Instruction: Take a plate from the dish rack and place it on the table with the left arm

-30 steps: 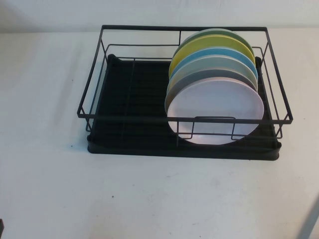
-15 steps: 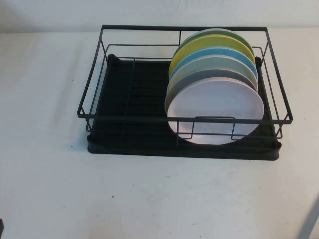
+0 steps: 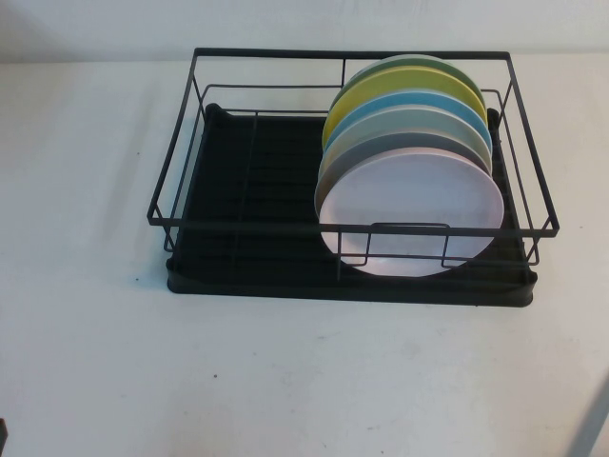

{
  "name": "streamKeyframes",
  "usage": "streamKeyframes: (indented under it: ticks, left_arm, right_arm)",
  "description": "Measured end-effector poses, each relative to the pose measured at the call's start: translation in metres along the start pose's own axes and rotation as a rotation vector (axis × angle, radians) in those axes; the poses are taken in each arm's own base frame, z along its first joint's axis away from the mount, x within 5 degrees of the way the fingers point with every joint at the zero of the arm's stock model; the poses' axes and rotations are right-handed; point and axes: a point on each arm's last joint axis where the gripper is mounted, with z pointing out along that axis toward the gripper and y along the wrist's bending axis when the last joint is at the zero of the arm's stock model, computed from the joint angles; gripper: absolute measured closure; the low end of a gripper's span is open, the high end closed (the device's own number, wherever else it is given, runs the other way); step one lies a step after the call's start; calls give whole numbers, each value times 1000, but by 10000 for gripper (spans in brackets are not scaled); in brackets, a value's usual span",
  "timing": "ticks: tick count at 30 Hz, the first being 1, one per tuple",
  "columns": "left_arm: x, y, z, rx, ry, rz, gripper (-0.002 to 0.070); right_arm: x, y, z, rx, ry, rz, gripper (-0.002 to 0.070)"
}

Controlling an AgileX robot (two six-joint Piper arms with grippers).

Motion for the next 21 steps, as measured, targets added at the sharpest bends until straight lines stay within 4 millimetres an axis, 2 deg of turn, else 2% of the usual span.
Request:
streamKeyframes:
  ticks: [7,10,13,18,21]
  left_arm:
    - [0,-1,0,7,-1,-19,679]
    - [-1,-3,0,30,-11,-105,679]
    - [-4,-6,0,71,-37,-280,679]
    - [-13,-12,-2,182,-86,-767,679]
    - [-16,-11,-2,195,-112,-858,679]
  right_arm:
    - [0,0,0,0,0,0,694]
    - [0,0,0,0,0,0,694]
    - [0,0,0,0,0,0,694]
    - [0,0,0,0,0,0,694]
    - [0,0,0,0,0,0,694]
